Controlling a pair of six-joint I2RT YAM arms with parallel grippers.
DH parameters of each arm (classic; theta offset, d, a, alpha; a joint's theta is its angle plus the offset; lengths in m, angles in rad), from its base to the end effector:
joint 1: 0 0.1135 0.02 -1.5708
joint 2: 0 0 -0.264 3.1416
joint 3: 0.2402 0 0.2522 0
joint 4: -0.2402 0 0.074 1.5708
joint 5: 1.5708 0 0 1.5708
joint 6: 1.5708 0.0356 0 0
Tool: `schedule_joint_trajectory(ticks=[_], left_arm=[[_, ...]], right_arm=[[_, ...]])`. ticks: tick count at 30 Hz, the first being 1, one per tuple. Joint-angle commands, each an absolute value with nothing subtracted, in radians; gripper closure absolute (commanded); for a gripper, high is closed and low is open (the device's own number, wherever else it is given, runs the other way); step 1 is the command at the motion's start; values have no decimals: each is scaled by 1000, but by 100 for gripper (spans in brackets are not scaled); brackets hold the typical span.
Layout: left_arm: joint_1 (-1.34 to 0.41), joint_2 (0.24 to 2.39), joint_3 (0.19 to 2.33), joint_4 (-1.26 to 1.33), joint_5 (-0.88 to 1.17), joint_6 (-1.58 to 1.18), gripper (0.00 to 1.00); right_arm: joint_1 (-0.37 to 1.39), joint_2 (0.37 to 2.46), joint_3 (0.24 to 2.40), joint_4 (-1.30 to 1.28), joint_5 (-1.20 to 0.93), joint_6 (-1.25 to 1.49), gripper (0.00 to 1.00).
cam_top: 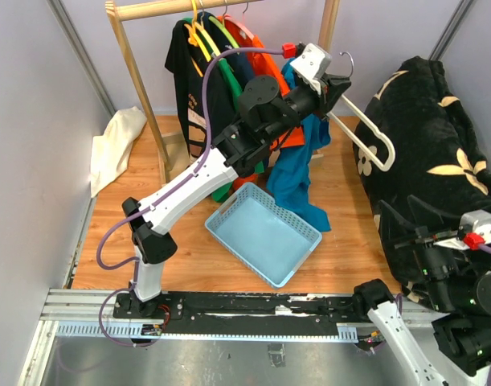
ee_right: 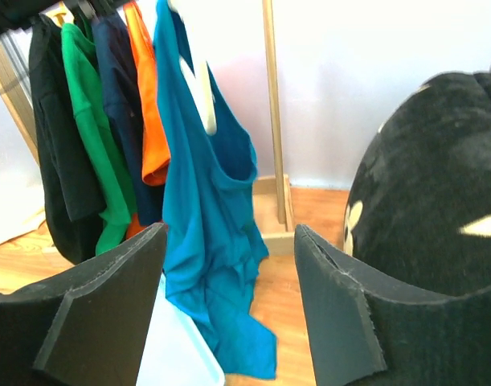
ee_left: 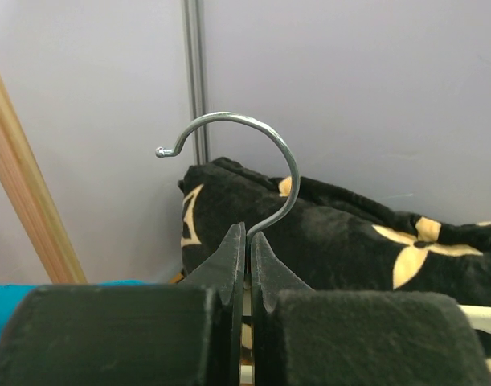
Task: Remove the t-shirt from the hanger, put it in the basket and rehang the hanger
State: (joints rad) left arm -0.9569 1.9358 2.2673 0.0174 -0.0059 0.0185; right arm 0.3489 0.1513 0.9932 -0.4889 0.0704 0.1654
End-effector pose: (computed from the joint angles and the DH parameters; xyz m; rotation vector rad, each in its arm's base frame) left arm 0.2475 -0.3508 0.5340 0.5869 1.1178 -0.8118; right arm -0.0178 -0.0091 0.4138 -0.0507 1.2276 0.4058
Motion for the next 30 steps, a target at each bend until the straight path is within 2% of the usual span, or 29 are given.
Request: schedule_joint_trajectory(ticks=[1,13,24,30], left_arm=[[-952,1887,2235,45,39,13,99],[-953,1829,2143,42,45,1,100],[-959,1815,2128,21,68,11,100],[-961,1816,2129,3,68,30,100]], right_arm=[[368,252,1048,-339,17,125,34],[368,452,1060,-115,-10,123,37],[368,517,1044,-49,-24,127,52],[369,518,1072,-105,-30,127,55]])
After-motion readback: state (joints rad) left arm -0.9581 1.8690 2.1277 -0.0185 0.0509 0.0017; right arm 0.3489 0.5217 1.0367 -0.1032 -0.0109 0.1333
